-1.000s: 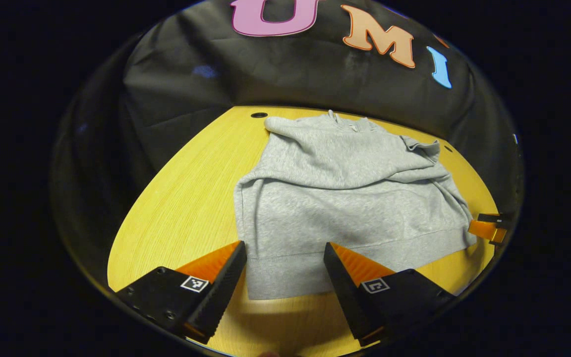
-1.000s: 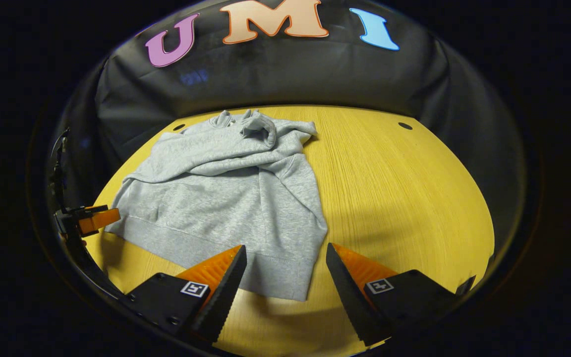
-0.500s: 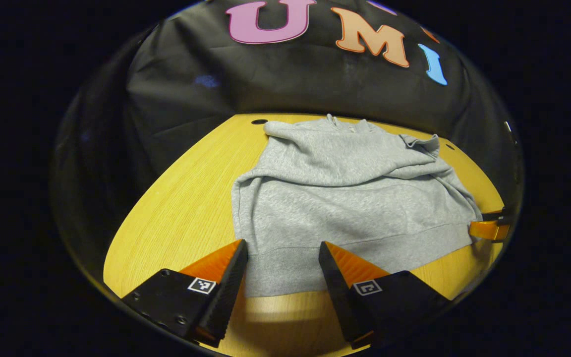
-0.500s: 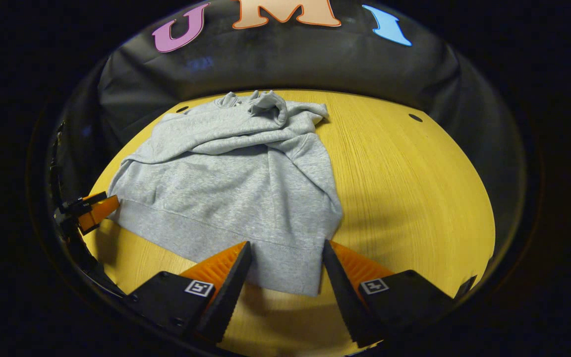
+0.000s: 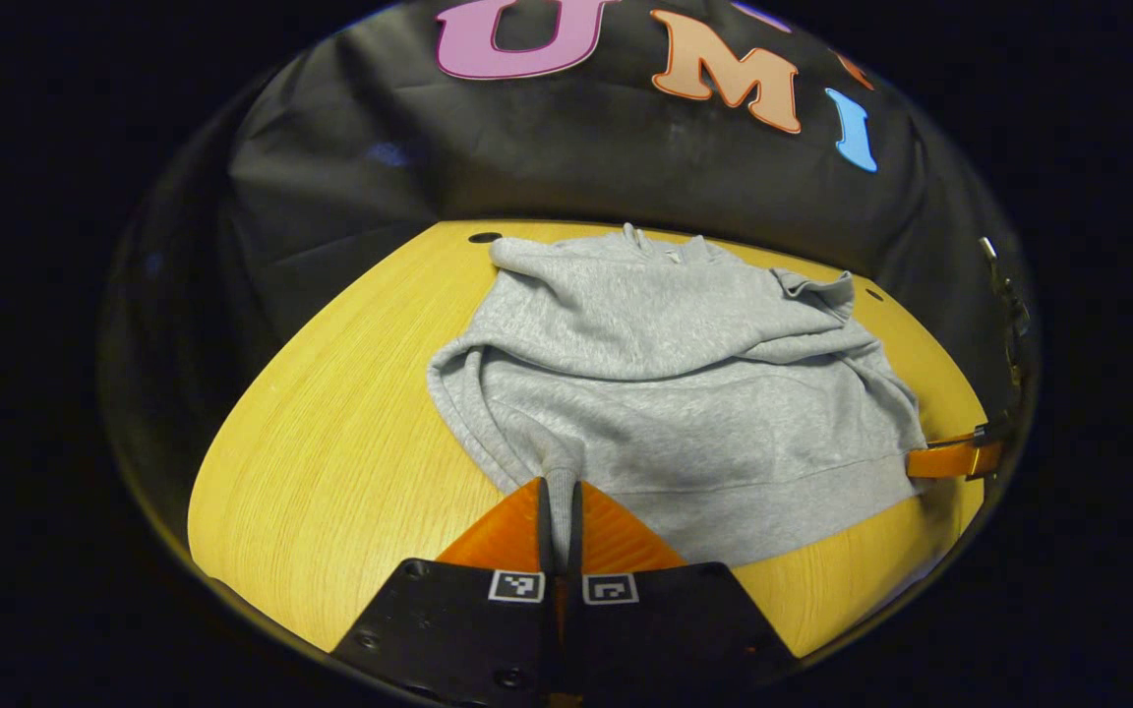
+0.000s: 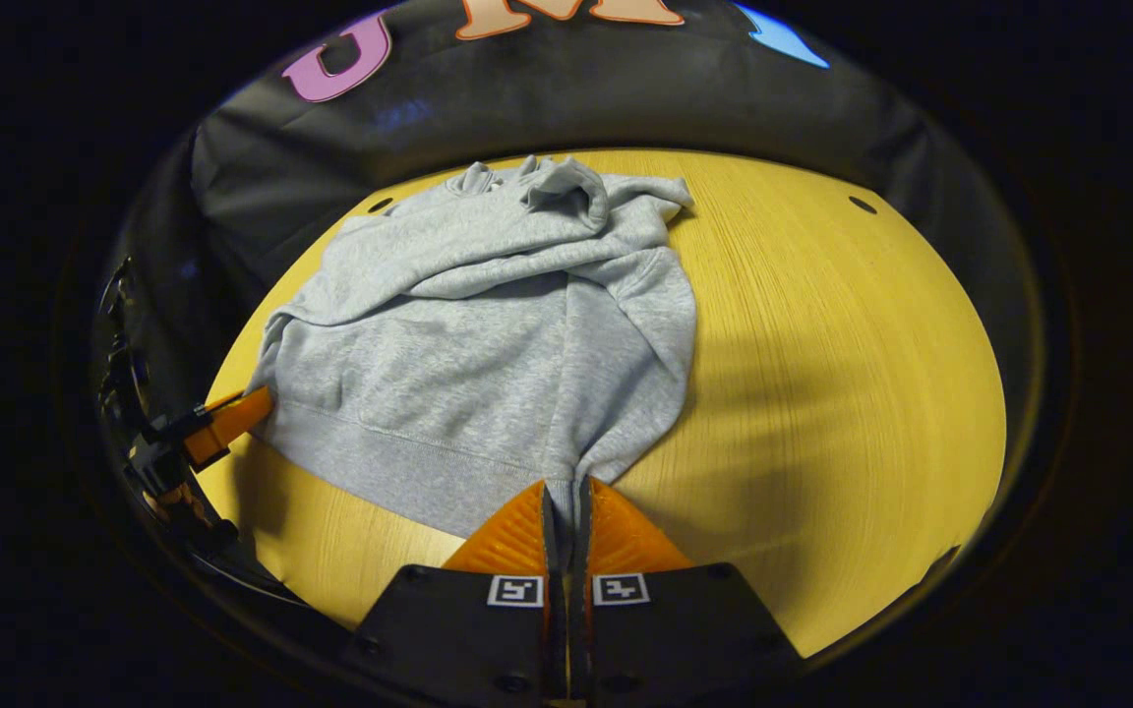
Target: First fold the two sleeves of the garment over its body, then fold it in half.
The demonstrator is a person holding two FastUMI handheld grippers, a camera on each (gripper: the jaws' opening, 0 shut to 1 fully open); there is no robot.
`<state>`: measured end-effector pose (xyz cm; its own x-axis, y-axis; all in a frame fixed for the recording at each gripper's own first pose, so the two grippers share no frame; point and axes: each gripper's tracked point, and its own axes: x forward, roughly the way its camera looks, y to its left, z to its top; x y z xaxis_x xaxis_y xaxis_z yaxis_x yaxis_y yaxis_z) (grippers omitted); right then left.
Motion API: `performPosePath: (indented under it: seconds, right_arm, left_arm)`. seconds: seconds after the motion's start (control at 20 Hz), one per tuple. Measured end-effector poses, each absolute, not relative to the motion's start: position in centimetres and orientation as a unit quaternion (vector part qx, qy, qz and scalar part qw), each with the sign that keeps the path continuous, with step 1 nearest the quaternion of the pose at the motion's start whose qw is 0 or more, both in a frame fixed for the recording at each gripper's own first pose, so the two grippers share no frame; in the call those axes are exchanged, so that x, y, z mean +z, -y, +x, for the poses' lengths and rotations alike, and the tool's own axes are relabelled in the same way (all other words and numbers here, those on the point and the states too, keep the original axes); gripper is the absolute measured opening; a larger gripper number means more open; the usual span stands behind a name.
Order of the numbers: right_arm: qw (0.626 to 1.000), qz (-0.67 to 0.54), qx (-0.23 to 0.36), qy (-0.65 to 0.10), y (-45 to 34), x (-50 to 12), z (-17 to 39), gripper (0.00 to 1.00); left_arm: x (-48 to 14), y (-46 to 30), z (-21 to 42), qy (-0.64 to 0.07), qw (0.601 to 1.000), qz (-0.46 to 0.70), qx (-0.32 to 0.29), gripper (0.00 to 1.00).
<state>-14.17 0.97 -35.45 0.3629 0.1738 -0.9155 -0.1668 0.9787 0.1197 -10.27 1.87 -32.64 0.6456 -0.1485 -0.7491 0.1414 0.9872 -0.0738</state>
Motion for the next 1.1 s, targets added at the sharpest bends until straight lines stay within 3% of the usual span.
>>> performPosePath:
  seconds: [0.85, 1.1]
  right_arm:
    - [0.821, 0.039, 0.121, -0.557, -1.0, -35.0, -14.3, 0.04]
    - [0.826, 0.115, 0.122, -0.537, -1.8, -31.8, -13.2, 0.04]
  left_arm:
    - [-32.1, -1.9, -10.9, -0.475, 0.875, -0.045, -0.081, 0.00]
    - [-29.3, -1.5, -9.8, -0.465, 0.877, -0.093, -0.077, 0.00]
